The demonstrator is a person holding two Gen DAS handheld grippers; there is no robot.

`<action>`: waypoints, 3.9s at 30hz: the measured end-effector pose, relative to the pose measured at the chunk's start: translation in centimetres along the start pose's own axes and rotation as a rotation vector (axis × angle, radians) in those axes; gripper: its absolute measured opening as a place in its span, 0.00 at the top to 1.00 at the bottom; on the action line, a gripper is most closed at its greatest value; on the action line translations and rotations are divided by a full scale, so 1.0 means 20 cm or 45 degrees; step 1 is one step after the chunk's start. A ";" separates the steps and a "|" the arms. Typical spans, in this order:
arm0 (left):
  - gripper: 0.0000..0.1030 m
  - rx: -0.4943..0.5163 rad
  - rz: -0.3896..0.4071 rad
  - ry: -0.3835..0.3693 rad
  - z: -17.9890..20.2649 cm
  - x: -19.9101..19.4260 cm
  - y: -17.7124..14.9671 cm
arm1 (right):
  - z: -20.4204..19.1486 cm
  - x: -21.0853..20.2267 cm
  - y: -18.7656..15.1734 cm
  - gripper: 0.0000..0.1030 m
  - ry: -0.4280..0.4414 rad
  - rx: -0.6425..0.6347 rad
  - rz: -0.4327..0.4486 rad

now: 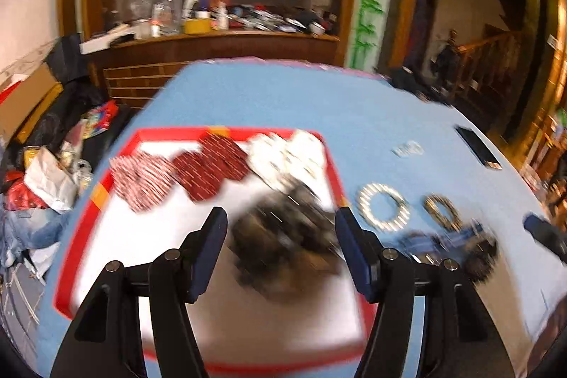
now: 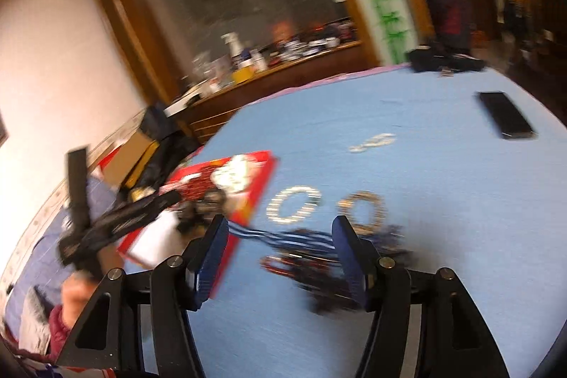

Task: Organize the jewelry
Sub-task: 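Move the right gripper to the black claw hair clip and grasp it, then lift the black claw clip off the table with the right gripper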

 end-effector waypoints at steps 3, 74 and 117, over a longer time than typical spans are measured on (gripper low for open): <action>0.40 0.042 -0.036 -0.054 0.12 -0.01 -0.07 | 0.16 -0.04 -0.06 0.36 -0.061 0.076 -0.012; 0.40 0.157 -0.119 -0.058 0.23 -0.03 -0.22 | -0.16 -0.01 -0.09 0.83 -0.006 -0.231 -0.073; 0.20 0.379 -0.329 -0.454 0.65 -0.08 -0.39 | 0.29 -0.06 -0.14 0.39 -0.030 0.051 -0.179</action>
Point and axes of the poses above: each gripper's, at about its wrist camera, not at the fingertips, and x roughly the way its jaws point, z to its right, y to its top, the point moved 10 cm from there along x, roughly the way its jaws point, and after that the axes turned 4 degrees about -z, right-handed, at the moved point
